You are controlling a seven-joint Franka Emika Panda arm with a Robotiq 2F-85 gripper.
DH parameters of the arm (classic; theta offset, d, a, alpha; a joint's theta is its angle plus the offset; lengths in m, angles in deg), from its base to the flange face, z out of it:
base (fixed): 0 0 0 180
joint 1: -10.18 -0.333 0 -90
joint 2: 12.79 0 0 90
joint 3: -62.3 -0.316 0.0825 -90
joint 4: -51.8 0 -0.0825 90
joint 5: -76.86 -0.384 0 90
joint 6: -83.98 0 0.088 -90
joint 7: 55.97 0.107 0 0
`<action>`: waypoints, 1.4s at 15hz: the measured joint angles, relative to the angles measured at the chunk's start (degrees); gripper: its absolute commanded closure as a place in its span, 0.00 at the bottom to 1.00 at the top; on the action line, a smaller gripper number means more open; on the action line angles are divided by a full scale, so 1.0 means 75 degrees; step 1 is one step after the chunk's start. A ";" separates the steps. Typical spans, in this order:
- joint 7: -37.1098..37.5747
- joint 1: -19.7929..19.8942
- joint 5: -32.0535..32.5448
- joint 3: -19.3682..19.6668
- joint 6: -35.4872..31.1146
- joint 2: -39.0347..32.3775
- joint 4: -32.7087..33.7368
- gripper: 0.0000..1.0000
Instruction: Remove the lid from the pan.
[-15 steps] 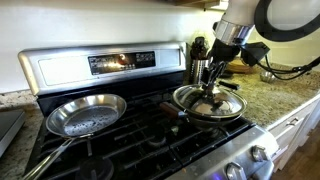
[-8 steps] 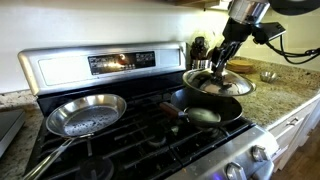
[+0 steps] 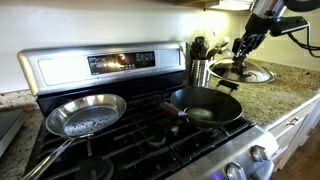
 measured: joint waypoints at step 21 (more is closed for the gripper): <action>0.2524 0.1093 0.1591 0.1636 -0.1097 -0.2450 0.1102 0.79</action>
